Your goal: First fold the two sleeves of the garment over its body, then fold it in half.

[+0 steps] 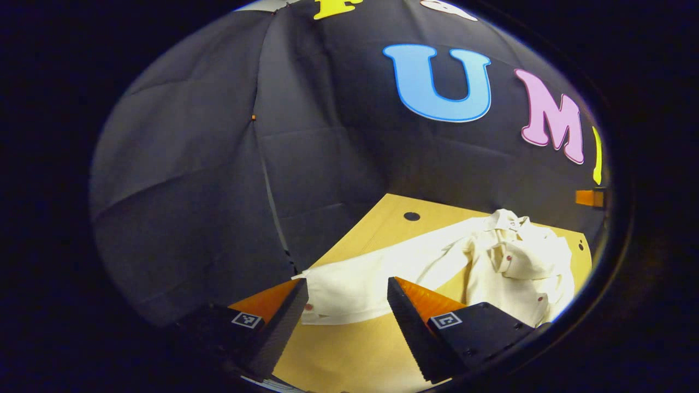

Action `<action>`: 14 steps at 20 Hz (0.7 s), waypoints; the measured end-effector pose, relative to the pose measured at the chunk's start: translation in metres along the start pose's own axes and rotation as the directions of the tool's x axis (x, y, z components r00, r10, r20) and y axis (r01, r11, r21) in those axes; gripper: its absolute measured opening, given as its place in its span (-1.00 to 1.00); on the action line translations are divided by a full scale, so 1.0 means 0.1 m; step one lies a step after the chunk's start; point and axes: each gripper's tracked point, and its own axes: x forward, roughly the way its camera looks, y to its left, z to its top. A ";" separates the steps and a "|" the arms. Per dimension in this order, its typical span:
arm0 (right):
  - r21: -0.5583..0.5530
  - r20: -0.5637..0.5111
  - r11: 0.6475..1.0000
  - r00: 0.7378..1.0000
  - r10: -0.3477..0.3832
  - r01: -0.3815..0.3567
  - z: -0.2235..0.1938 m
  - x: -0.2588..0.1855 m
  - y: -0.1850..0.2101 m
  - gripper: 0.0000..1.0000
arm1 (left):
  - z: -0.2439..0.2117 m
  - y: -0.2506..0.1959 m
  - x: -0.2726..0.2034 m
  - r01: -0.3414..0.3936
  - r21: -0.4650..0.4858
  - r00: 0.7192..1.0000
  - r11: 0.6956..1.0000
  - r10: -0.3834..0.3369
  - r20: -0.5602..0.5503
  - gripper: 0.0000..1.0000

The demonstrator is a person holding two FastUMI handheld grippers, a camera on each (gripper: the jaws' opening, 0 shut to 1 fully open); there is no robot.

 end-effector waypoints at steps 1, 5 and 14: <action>0.015 0.014 1.000 1.000 -0.019 0.019 0.02 -0.14 -0.08 0.96 | -0.07 0.07 0.17 -0.009 0.016 1.000 1.000 0.009 -0.022 0.92; 0.024 0.053 0.992 0.991 -0.125 0.124 -0.04 -0.76 -0.53 0.95 | -0.22 0.23 0.68 -0.008 0.040 0.996 0.999 0.012 -0.085 0.94; 0.019 0.107 0.952 0.947 -0.304 0.304 -0.35 -1.89 -1.26 0.94 | -0.81 0.59 1.20 -0.065 0.009 0.950 0.998 0.064 -0.305 0.97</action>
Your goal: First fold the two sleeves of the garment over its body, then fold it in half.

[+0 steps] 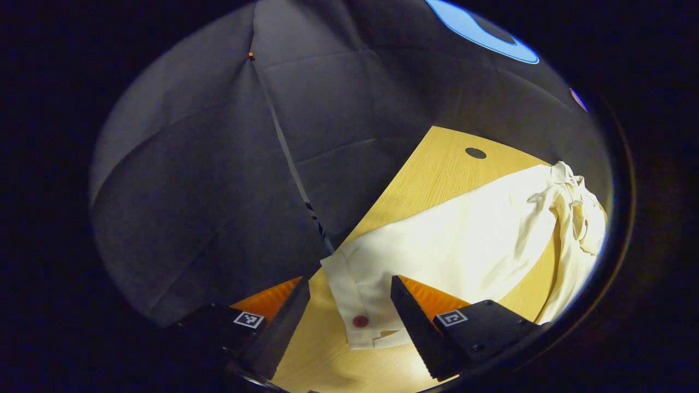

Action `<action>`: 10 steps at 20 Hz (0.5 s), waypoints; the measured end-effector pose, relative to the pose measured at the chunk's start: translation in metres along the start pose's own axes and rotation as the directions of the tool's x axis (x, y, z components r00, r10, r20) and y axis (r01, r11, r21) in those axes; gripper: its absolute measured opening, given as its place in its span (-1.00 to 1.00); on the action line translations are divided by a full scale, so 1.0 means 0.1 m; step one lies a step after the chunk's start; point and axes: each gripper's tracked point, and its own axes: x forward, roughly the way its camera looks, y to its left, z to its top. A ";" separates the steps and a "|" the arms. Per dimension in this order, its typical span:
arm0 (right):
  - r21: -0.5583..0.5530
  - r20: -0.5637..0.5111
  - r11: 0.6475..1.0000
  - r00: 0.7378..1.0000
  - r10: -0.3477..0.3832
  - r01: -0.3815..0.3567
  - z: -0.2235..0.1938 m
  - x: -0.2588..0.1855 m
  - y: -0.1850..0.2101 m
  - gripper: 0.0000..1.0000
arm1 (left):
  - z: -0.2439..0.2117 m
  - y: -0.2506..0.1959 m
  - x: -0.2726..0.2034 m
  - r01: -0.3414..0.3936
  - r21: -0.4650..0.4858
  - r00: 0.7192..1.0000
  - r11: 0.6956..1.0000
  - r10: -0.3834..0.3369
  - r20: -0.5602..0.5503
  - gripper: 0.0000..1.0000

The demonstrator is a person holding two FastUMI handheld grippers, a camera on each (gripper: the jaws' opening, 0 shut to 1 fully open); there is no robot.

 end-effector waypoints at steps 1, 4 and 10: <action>-0.001 -0.006 1.000 1.000 -0.007 0.007 -0.05 -0.05 -0.06 0.94 | -0.07 0.00 0.05 0.005 -0.003 1.000 1.000 -0.005 -0.025 0.97; -0.032 -0.006 0.999 1.000 -0.022 0.022 -0.16 -0.17 -0.22 0.94 | -0.15 -0.09 0.13 0.021 -0.022 0.998 1.000 -0.022 -0.067 0.96; -0.022 -0.034 1.000 0.999 0.003 -0.004 -0.29 -0.17 -0.29 0.94 | -0.16 -0.29 0.18 0.071 -0.067 0.991 0.995 -0.078 -0.109 0.02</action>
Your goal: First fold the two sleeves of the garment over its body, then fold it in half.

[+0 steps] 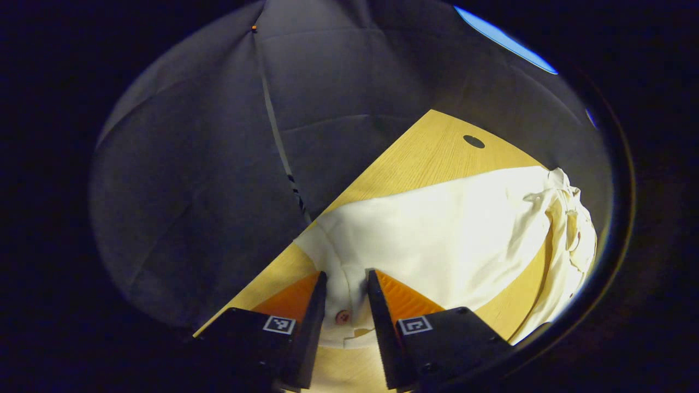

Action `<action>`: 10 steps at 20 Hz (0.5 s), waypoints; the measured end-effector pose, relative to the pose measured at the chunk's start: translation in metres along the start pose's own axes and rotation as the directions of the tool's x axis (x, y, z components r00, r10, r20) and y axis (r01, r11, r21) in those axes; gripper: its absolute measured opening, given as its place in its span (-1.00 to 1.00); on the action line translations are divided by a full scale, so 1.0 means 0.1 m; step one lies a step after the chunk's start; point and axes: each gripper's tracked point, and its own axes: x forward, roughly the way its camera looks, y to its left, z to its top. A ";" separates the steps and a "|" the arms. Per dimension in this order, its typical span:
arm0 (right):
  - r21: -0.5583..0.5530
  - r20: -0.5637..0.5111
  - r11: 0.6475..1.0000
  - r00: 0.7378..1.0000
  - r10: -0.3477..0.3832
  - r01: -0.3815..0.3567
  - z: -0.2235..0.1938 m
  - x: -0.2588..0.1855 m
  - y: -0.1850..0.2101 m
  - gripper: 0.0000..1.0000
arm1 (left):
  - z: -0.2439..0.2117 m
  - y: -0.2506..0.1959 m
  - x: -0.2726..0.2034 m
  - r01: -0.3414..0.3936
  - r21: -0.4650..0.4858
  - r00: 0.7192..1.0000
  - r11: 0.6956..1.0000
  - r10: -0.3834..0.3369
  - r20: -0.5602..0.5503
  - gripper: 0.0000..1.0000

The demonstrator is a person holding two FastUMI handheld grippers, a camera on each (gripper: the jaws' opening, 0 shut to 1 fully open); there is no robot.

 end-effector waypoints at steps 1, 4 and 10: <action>0.004 -0.003 1.000 1.000 0.011 -0.011 0.00 0.02 0.00 0.94 | -0.02 -0.07 -0.03 0.030 0.032 0.999 0.999 -0.030 -0.013 -0.19; -0.002 0.000 1.000 1.000 0.024 -0.024 0.00 0.09 -0.05 0.94 | 0.07 -0.09 -0.03 0.056 0.087 0.998 0.995 -0.053 -0.031 -0.76; 0.016 -0.030 1.000 1.000 -0.008 0.008 -0.10 0.27 -0.27 0.94 | 0.59 -0.57 -0.42 0.155 0.053 0.982 0.987 -0.159 0.101 -0.87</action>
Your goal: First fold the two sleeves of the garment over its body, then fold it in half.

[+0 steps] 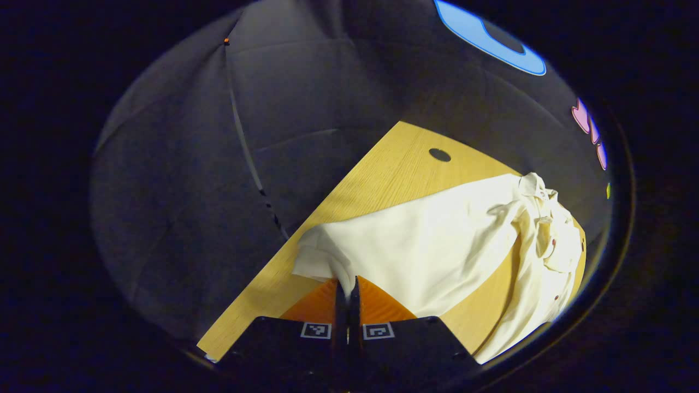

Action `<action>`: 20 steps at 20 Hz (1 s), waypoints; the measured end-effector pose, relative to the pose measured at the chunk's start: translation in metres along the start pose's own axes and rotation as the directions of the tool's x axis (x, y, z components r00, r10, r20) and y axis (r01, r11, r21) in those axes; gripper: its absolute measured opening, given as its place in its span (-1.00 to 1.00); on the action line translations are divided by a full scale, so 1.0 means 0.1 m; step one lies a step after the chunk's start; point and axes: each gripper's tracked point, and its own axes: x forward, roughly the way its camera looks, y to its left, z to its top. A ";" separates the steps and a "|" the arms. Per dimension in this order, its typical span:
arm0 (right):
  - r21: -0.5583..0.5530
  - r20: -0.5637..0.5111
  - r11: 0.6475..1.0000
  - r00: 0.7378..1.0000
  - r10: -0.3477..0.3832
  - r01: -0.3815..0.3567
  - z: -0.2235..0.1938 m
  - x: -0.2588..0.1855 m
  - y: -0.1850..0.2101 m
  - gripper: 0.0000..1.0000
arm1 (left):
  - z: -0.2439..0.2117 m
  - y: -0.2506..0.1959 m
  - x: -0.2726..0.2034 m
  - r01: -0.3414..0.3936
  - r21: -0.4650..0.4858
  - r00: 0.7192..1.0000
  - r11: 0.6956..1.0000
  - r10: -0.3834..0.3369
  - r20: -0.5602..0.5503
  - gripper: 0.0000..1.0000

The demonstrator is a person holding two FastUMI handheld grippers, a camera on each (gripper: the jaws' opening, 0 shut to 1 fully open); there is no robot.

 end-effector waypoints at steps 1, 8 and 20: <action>0.001 -0.010 1.000 1.000 -0.005 0.005 -0.03 0.03 -0.05 0.94 | 0.13 -0.19 -0.06 0.026 0.006 0.999 1.000 -0.027 0.025 -0.87; 0.046 -0.052 0.999 0.999 -0.012 0.014 -0.19 0.19 -0.26 0.95 | 0.70 -1.89 -0.58 0.248 0.154 0.956 0.957 -0.267 0.121 -0.88; 0.071 -0.169 0.994 0.983 -0.075 0.088 -0.77 0.36 -0.73 0.94 | 0.39 -5.30 -1.10 0.604 0.388 0.762 0.696 -0.647 -0.025 -0.87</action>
